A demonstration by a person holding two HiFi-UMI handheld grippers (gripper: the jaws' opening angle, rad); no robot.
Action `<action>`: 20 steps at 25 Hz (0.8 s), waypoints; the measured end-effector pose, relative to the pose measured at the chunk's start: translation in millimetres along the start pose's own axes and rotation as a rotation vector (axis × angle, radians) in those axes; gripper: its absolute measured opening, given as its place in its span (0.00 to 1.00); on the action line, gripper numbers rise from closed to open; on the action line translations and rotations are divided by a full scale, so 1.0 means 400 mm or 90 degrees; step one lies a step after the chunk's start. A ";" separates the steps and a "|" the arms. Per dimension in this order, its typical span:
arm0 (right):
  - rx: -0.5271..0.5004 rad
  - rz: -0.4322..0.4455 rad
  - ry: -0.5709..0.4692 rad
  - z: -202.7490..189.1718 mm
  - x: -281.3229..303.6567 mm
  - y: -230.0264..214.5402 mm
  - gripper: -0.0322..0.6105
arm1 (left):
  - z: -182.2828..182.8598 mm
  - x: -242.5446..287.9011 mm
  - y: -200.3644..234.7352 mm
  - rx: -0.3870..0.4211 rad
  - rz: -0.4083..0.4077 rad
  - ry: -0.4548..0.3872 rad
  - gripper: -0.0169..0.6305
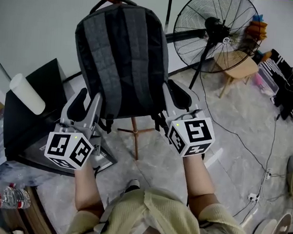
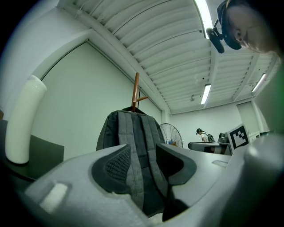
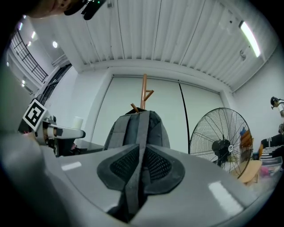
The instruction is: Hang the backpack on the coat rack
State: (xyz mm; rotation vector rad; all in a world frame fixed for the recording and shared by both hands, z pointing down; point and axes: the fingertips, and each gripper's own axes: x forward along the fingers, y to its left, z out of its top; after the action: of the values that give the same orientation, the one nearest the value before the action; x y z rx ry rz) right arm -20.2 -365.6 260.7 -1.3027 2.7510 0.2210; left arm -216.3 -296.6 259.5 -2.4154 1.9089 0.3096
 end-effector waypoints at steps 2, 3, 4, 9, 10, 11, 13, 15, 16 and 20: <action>0.001 -0.003 0.002 -0.006 -0.007 0.001 0.10 | -0.005 -0.012 0.001 -0.008 0.006 -0.001 0.26; 0.000 -0.007 0.003 -0.007 -0.013 0.001 0.09 | -0.008 -0.018 0.001 -0.012 0.008 0.000 0.26; 0.000 -0.011 0.001 -0.007 -0.018 0.001 0.07 | -0.012 -0.022 0.000 -0.014 0.011 0.004 0.25; -0.003 -0.013 -0.003 -0.014 -0.046 0.020 0.05 | -0.028 -0.041 -0.013 -0.017 0.018 0.021 0.18; -0.002 -0.011 -0.003 -0.017 -0.050 0.025 0.05 | -0.031 -0.045 -0.015 -0.018 0.017 0.023 0.18; 0.000 -0.008 -0.002 -0.020 -0.053 0.028 0.05 | -0.034 -0.049 -0.016 -0.019 0.018 0.026 0.18; 0.005 -0.002 -0.001 -0.024 -0.058 0.033 0.05 | -0.042 -0.056 -0.019 -0.021 0.018 0.031 0.17; 0.012 0.003 0.000 -0.027 -0.064 0.036 0.05 | -0.052 -0.063 -0.020 -0.023 0.018 0.034 0.17; 0.018 0.006 0.000 -0.028 -0.067 0.037 0.05 | -0.057 -0.067 -0.021 -0.023 0.020 0.037 0.17; 0.043 0.009 0.005 -0.040 -0.080 0.038 0.05 | -0.070 -0.080 -0.016 -0.023 0.031 0.048 0.17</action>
State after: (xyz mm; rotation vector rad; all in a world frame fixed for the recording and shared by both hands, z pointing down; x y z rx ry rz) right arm -12.0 -334.4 282.4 -1.2712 2.7489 0.1223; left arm -213.5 -268.9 292.2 -2.4404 2.0126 0.2618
